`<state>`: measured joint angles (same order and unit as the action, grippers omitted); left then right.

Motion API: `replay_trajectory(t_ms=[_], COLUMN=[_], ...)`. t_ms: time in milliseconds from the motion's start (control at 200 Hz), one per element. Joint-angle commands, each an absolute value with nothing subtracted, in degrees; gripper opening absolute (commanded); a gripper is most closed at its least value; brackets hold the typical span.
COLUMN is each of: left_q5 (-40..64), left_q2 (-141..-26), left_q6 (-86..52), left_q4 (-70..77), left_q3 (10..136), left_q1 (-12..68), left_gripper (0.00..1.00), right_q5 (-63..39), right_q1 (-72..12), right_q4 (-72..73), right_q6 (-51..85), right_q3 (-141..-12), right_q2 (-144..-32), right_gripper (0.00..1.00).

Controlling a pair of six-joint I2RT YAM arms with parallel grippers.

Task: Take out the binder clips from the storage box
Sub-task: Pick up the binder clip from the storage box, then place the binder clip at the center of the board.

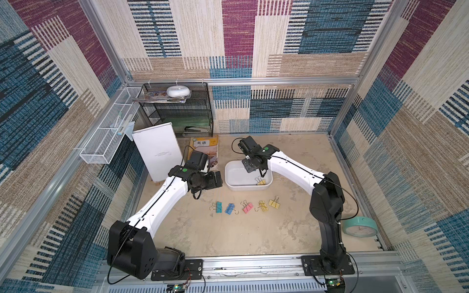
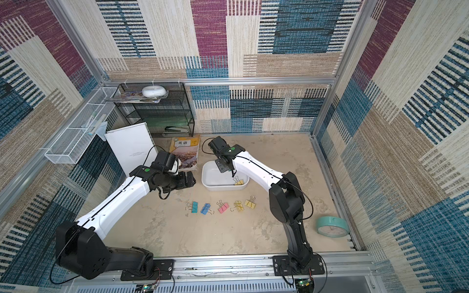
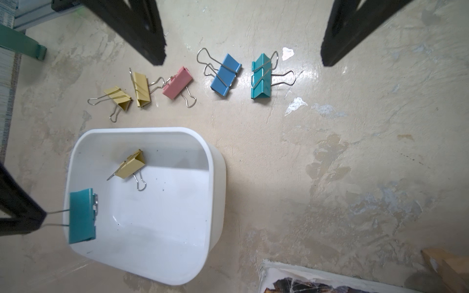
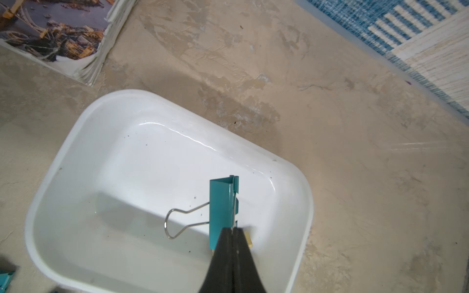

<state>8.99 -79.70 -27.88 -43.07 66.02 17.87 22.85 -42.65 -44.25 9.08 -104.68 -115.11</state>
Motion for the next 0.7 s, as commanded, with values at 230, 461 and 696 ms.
replay_trajectory(t_ms=[230,461,696], left_q5=[10.62,12.47,13.01], left_q2=[-83.36,-85.33,-85.42], left_q6=[-26.89,-27.31,-28.11], left_q4=[-39.65,-38.83,-39.09], left_q3=[69.49,70.57,70.62], left_q1=[17.84,17.85,17.84], left_gripper=[1.00,1.00,0.99], right_q5=[32.62,32.53,31.64], right_q1=[-42.56,-41.59,-40.09], right_q4=[-49.74,-50.63,-51.11], right_q6=[17.75,24.40,29.71], right_q3=[-91.28,-76.64,-66.88], right_q2=[-102.01,-93.83,-89.46], right_gripper=[0.00,0.00,0.00])
